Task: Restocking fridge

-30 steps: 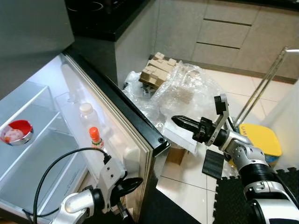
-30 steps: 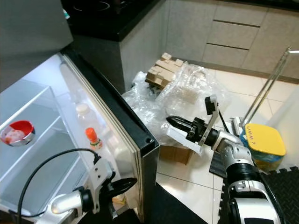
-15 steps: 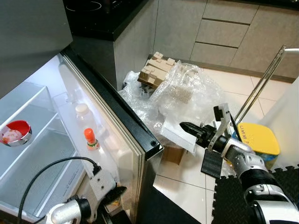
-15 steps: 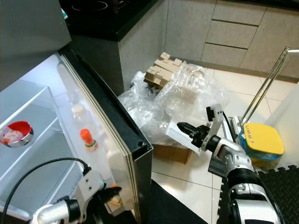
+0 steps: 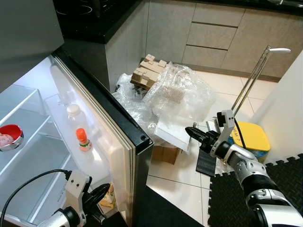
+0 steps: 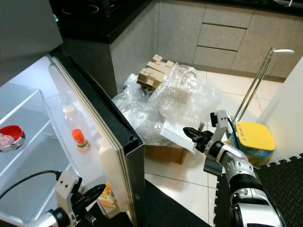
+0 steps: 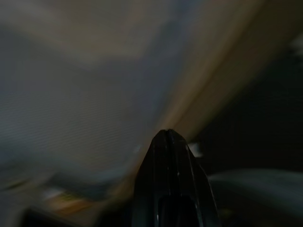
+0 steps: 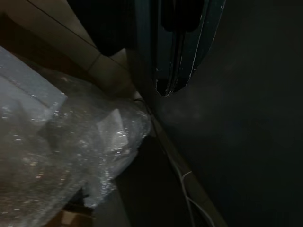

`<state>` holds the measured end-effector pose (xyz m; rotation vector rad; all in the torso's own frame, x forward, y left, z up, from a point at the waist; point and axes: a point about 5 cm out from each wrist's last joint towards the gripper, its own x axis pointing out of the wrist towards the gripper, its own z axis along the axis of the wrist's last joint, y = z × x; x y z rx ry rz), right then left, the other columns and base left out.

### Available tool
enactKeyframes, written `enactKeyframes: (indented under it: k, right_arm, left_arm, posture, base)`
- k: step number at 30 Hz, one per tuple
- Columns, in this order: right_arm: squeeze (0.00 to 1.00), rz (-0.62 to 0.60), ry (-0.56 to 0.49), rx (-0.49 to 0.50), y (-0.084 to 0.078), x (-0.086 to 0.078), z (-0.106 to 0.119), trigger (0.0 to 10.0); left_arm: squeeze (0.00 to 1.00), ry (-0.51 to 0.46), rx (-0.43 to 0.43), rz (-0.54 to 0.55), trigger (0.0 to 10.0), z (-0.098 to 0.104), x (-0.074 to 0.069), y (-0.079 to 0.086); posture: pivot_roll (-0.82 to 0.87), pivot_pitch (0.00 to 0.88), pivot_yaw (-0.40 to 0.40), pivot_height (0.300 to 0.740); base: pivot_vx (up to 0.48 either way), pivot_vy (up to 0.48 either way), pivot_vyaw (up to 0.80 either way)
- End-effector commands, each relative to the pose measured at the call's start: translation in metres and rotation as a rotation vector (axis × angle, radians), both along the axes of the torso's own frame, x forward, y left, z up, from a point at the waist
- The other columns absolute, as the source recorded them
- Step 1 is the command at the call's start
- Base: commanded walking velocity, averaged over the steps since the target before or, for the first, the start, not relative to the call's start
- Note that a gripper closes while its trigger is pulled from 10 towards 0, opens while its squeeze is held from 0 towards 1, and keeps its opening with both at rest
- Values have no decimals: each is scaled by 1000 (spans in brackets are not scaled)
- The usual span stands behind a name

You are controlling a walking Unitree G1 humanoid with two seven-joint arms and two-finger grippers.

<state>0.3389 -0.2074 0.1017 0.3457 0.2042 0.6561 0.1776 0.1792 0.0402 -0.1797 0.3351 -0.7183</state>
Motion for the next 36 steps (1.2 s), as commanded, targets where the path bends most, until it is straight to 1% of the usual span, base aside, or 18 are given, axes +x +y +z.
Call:
enactKeyframes:
  k: [1, 3, 6, 7, 10, 13, 17, 19, 21, 22, 23, 24, 25, 28, 30, 32, 35, 36]
  right_arm:
    - [0, -6, -3, 23, -1, 0, 0, 10000]
    - [0, 8, -6, 26, -1, -1, 1, 10000]
    - [0, 27, -6, 33, -2, -2, 1, 10000]
    - [0, 27, -6, 33, -2, -2, 1, 10000]
    - [0, 47, -1, 39, -1, -4, 0, 10000]
    - [0, 65, 0, 45, 0, -5, 0, 10000]
    - [0, 100, 4, 60, 2, -8, -2, 10000]
    - [0, 111, 5, 64, 2, -8, -2, 10000]
    - [0, 150, 15, 68, 4, -12, -4, 10000]
    - [0, 150, 15, 68, 4, -12, -4, 10000]
    - [0, 158, 18, 68, 5, -13, -5, 10000]
    - [0, 164, 23, 69, 5, -15, -7, 10000]
    - [0, 169, 28, 71, 5, -16, -8, 10000]
    - [0, 171, 32, 72, 5, -17, -10, 10000]
    - [0, 169, 47, 73, 4, -20, -14, 10000]
    - [0, 166, 54, 73, 3, -22, -16, 10000]
    - [0, 140, 74, 68, 0, -25, -22, 10000]
    - [0, 140, 74, 68, 0, -25, -22, 10000]
  left_arm:
    - [0, 27, -39, -44, 10000, -1, -5, -5]
    - [0, 38, -59, -93, 10000, 2, -7, -10]
    - [0, 54, -131, -131, 10000, 11, -6, -12]
    - [0, 54, -131, -131, 10000, 11, -6, -12]
    - [0, 83, -154, -188, 10000, 16, -10, -12]
    - [0, 107, -141, -229, 10000, 16, -14, -10]
    - [0, 204, -120, -300, 10000, 16, -28, 3]
    - [0, 221, -109, -310, 10000, 16, -30, 6]
    - [0, 279, -2, -310, 10000, 8, -37, 21]
    - [0, 279, -2, -310, 10000, 8, -37, 21]
    - [0, 291, 35, -306, 10000, 6, -38, 25]
    - [0, 314, 104, -295, 10000, 0, -41, 34]
    - [0, 342, 148, -286, 10000, -5, -45, 41]
    - [0, 362, 176, -283, 10000, -8, -48, 46]
    - [0, 406, 229, -276, 10000, -11, -56, 57]
    - [0, 420, 241, -267, 10000, -12, -58, 61]
    - [0, 467, 318, -254, 10000, -18, -63, 71]
    - [0, 467, 318, -254, 10000, -18, -63, 71]
  posture:
    - [-93, 100, -56, 736]
    - [-94, 100, -54, 736]
    - [-92, 102, -56, 736]
    - [-92, 102, -56, 736]
    - [-92, 101, -57, 736]
    - [-91, 102, -58, 736]
    - [-91, 101, -57, 736]
    - [-91, 101, -57, 736]
    - [-89, 102, -57, 736]
    - [-89, 102, -57, 736]
    - [-89, 102, -57, 736]
    - [-88, 103, -57, 736]
    - [-88, 102, -57, 736]
    - [-87, 102, -57, 736]
    - [-84, 99, -56, 736]
    - [-84, 99, -56, 736]
    - [-83, 93, -56, 736]
    - [-83, 93, -56, 736]
  base:
    - [0, 0, 0]
    - [0, 0, 0]
    - [0, 0, 0]
    - [0, 0, 0]
    - [0, 0, 0]
    - [0, 0, 0]
    - [0, 0, 0]
    - [0, 0, 0]
    - [0, 0, 0]
    - [0, 0, 0]
    - [0, 0, 0]
    - [0, 0, 0]
    - [0, 0, 0]
    - [0, 0, 0]
    - [0, 0, 0]
    - [0, 0, 0]
    - [0, 0, 0]
    - [0, 0, 0]
